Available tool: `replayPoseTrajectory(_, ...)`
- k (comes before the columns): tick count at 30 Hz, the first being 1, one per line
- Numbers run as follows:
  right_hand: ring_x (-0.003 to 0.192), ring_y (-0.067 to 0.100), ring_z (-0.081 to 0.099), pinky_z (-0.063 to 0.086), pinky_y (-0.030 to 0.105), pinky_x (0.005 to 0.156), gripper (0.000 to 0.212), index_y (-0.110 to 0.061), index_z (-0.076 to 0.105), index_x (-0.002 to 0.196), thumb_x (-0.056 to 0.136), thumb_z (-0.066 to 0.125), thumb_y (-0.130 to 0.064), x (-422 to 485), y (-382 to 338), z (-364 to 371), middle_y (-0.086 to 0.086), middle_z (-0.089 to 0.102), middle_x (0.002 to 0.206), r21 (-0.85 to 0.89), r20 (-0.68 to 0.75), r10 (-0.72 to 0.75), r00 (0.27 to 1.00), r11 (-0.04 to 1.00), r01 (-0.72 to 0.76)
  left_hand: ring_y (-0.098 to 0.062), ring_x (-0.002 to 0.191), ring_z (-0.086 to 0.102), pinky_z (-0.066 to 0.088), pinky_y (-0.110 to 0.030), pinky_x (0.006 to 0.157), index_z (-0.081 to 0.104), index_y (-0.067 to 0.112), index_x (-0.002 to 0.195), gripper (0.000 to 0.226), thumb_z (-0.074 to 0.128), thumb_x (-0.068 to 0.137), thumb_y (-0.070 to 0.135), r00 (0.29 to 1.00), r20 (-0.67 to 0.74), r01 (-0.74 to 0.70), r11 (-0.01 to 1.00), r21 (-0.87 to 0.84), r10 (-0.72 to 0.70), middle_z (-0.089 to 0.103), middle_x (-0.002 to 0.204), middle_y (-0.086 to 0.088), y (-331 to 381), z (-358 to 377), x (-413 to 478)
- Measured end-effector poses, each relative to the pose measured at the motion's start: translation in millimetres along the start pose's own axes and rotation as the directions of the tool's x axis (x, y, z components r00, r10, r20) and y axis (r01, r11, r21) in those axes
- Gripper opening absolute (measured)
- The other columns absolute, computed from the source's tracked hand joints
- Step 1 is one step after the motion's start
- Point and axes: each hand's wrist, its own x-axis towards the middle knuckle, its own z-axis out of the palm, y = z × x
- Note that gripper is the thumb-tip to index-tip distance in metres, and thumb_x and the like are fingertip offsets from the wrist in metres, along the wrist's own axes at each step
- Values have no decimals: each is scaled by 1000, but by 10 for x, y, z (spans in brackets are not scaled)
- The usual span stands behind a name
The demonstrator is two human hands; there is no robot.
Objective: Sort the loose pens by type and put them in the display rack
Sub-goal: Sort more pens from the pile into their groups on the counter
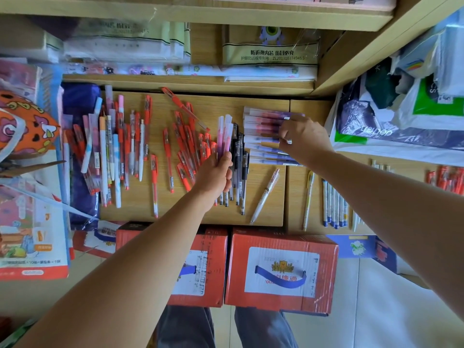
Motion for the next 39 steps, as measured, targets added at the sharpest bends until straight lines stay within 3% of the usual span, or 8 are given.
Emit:
replayPoseTrajectory(6, 91, 30, 62, 47, 34, 75, 17, -21, 65, 102, 87, 60, -29, -91, 23, 20, 2, 65, 106, -6, 57, -8, 998, 1000, 8, -9, 41, 42, 36, -19, 38, 48, 13, 86, 24, 41, 102, 29, 1000, -15, -9, 999, -31, 8, 45, 63, -3, 19, 32, -43)
replayPoseTrajectory(15, 94, 28, 61, 47, 33, 75, 14, -17, 64, 102, 88, 62, -20, -147, -33, 62, 3, 63, 108, -2, 56, -10, 998, 1000, 10, -10, 45, 43, 37, -17, 40, 48, 12, 84, 26, 41, 103, 28, 1000, -29, -3, 1000, -28, 2, 46, 63, -3, -81, 42, -60)
replayPoseTrajectory(24, 95, 25, 60, 44, 30, 73, 16, -18, 63, 102, 87, 63, -20, -278, -38, 88, 2, 63, 107, -29, 180, -43, 983, 998, 49, -11, 48, 43, 37, -16, 40, 49, 12, 85, 26, 41, 103, 29, 999, -27, 18, 999, -31, -19, 47, 64, -3, -113, 62, -45)
replayPoseTrajectory(29, 84, 21, 62, 52, 36, 74, 12, -19, 65, 95, 85, 67, -25, -279, 29, 162, -2, 65, 94, 154, 107, 13, 994, 988, -29, -8, 39, 43, 35, -19, 40, 49, 10, 83, 28, 40, 103, 27, 1000, -12, -8, 1000, 10, 8, 48, 63, -3, -95, 92, -39)
replayPoseTrajectory(32, 68, 5, 58, 48, 22, 62, 13, -19, 71, 96, 88, 66, -28, -251, -77, 110, -4, 67, 86, 455, 80, 113, 990, 880, -137, -11, 40, 43, 36, -24, 42, 49, 11, 85, 26, 40, 103, 27, 999, 33, -19, 1000, 16, 19, 48, 63, -4, -77, 125, -41)
replayPoseTrajectory(34, 60, 0, 54, 42, 15, 55, 22, -16, 70, 105, 90, 64, -31, -231, -220, 38, -5, 65, 87, 683, 287, 141, 947, 663, -306, -13, 42, 42, 37, -24, 42, 49, 9, 91, 24, 39, 103, 27, 995, 96, -26, 998, 48, 21, 48, 64, -4, -59, 177, -61)
replayPoseTrajectory(36, 58, 6, 49, 40, 18, 52, 21, -12, 67, 100, 90, 64, -30, -232, -317, -1, -2, 63, 80, 758, 502, 47, 863, 456, -466, -13, 44, 43, 38, -22, 42, 49, 7, 101, 22, 39, 103, 27, 981, 191, -51, 993, 110, 29, 48, 65, -4, -31, 252, -93)
replayPoseTrajectory(39, 56, 8, 47, 39, 20, 55, 10, -9, 62, 88, 88, 66, -18, -265, -346, 32, -2, 55, 65, 784, 574, -67, 816, 331, -525, -12, 48, 47, 41, -20, 44, 50, 11, 105, 21, 38, 103, 28, 950, 311, -80, 978, 194, 16, 51, 65, -2, 30, 357, -152)
